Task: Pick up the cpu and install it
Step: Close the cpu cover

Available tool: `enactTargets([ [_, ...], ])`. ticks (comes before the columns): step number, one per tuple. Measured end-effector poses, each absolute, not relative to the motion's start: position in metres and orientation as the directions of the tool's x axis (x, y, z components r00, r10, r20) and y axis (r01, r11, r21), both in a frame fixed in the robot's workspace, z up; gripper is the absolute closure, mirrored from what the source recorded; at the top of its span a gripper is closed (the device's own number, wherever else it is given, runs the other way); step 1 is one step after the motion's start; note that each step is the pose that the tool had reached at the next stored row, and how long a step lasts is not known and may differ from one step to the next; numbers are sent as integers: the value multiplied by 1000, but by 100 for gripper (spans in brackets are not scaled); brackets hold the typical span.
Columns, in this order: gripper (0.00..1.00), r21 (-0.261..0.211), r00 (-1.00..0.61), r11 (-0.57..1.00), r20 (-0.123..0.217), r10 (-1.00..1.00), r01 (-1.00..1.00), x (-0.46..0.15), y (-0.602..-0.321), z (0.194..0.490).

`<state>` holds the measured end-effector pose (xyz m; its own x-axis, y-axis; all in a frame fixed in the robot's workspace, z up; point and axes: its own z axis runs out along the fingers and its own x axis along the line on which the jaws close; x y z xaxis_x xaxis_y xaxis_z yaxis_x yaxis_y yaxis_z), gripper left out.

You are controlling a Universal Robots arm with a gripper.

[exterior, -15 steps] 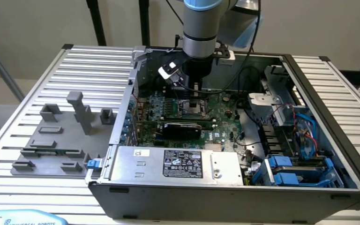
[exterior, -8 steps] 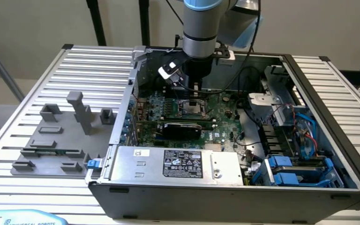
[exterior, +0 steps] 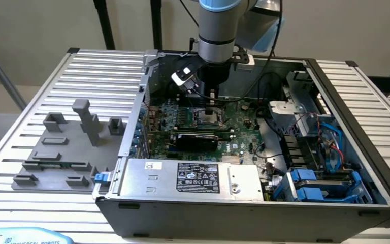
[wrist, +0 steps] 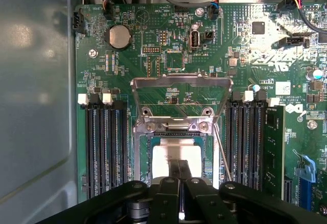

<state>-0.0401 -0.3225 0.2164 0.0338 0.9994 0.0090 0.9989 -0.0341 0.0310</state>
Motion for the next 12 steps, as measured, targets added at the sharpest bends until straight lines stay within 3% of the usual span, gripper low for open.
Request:
enactTargets([
  [12, 89, 21, 34, -34, 11, 999, 999, -33, -328, 222],
])
